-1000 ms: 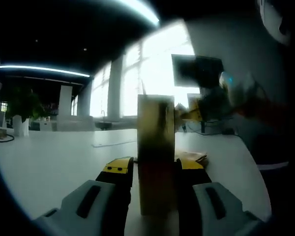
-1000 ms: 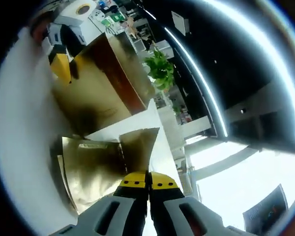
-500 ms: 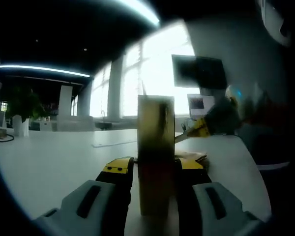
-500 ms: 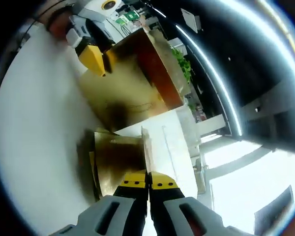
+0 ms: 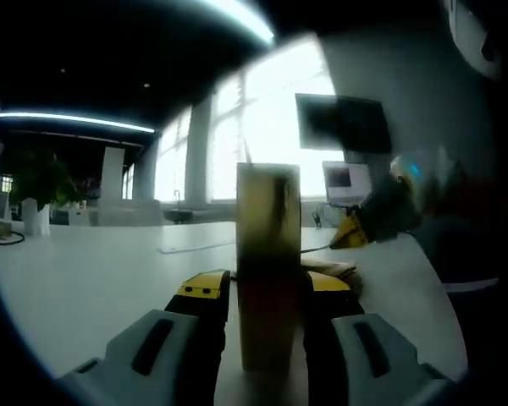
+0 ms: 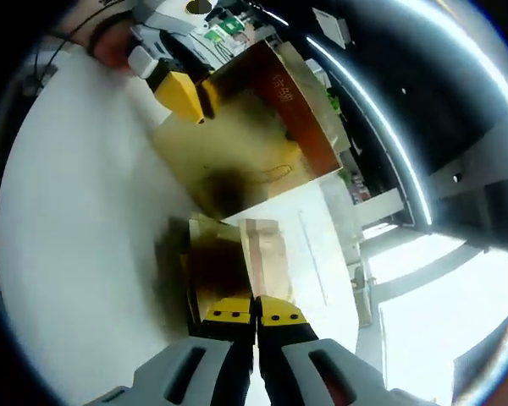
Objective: Extract single mask from mask box in order stack masks on table
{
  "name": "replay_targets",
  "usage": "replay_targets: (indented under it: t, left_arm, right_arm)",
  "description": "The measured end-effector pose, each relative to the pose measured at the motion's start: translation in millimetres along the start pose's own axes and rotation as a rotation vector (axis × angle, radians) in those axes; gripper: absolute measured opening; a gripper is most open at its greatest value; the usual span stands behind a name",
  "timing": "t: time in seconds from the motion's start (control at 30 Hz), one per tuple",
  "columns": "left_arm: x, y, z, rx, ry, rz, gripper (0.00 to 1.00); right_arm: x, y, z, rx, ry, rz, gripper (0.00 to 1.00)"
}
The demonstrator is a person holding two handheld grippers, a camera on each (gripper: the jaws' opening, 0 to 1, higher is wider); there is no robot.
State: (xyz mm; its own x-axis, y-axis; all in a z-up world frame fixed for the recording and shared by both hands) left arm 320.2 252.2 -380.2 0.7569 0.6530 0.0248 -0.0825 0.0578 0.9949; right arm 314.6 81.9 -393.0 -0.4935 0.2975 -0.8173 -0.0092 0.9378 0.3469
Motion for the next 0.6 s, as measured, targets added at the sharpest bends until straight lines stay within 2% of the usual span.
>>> replay_targets:
  t: [0.27,0.6]
  left_arm:
    - [0.2,0.4,0.0,-0.001,0.002,0.0,0.26]
    - [0.3,0.3,0.0,-0.002,0.002,0.0,0.26]
  right_arm:
    - [2.5,0.6,2.1,-0.005,0.013,0.011,0.01]
    - [7.4,2.0,1.6,-0.009,0.042,0.033,0.11]
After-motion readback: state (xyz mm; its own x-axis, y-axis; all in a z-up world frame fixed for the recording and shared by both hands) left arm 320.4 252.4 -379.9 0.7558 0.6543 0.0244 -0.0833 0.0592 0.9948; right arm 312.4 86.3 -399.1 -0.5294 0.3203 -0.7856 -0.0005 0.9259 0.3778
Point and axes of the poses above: the point that each gripper's makers call its tool centre point, and the gripper's own axes: z roughly forward along the fingers, x roughly to its left, y roughly out of its top, the point moved 1 cm from there along -z, roughly backward along the fingers, and after that the axes turned 1 degree about y, right-handed, at the moved point
